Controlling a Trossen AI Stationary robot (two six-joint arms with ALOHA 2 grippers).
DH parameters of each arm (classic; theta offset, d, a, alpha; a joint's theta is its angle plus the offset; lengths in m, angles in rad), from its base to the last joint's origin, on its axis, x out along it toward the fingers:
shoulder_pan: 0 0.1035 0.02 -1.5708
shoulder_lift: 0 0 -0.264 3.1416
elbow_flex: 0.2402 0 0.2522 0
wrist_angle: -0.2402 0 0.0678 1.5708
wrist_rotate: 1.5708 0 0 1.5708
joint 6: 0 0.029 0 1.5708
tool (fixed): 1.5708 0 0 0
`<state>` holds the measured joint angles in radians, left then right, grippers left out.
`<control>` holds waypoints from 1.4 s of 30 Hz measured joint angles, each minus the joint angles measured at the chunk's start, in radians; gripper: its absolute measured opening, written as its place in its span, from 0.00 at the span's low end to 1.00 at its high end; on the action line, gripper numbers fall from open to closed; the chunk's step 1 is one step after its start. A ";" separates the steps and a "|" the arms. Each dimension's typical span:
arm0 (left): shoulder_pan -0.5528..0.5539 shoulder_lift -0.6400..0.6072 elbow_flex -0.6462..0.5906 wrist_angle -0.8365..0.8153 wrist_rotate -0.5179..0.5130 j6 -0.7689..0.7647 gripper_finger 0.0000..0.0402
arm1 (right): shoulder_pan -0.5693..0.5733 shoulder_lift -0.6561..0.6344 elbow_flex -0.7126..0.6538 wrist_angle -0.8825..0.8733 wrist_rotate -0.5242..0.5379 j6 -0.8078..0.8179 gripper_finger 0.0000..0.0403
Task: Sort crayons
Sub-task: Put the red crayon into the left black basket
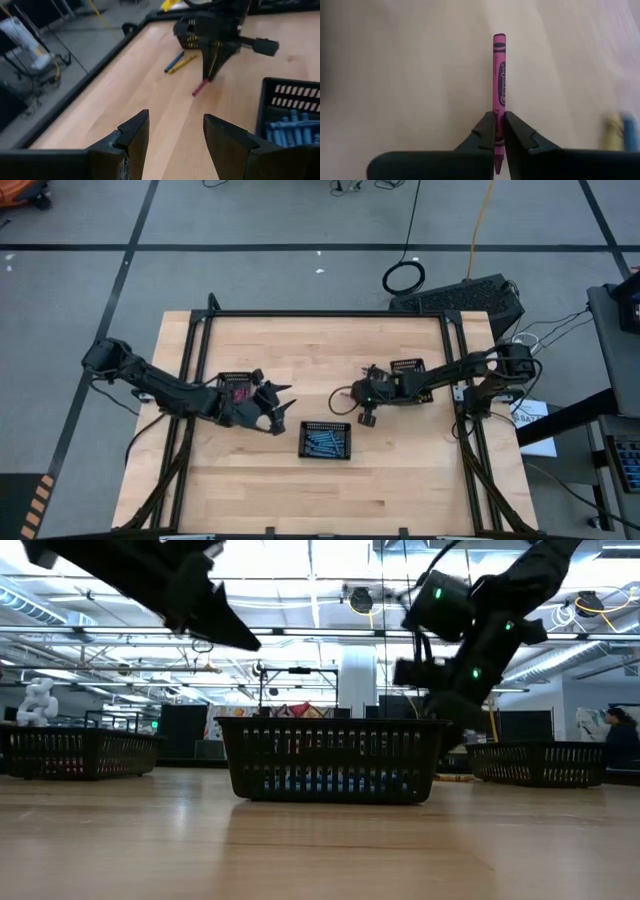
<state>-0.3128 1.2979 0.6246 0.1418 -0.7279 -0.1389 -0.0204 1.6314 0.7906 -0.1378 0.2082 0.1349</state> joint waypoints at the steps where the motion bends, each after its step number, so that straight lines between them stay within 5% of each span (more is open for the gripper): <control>1: -0.014 -0.010 -0.005 0.008 -0.017 0.014 0.48 | 0.013 -0.001 -0.004 0.049 -0.001 0.000 0.01; 7: -0.036 -0.052 -0.094 0.111 -0.031 0.025 0.48 | 0.070 -0.001 -0.012 0.354 0.016 -0.034 0.00; 15: -0.005 -0.028 -0.205 0.603 0.189 0.237 0.48 | 0.088 -0.002 -0.012 0.811 -0.005 -0.137 0.00; 21: 0.035 -0.010 -0.206 0.750 0.285 0.324 0.48 | 0.122 -0.004 -0.012 1.073 -0.086 -0.212 0.00; 24: 0.053 -0.009 -0.205 0.781 0.414 0.346 0.48 | 0.140 -0.004 -0.012 1.109 -0.091 -0.275 0.00; 36: 0.098 0.000 -0.133 0.826 0.445 0.382 0.48 | 0.160 -0.004 -0.012 1.106 -0.107 -0.295 0.00; 42: 0.103 0.081 -0.067 0.821 0.605 0.385 0.47 | 0.160 -0.004 -0.011 1.114 -0.107 -0.304 0.00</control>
<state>-0.2099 1.3786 0.5581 0.9628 -0.1225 0.2462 0.1398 1.6277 0.7792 0.9757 0.1013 -0.1692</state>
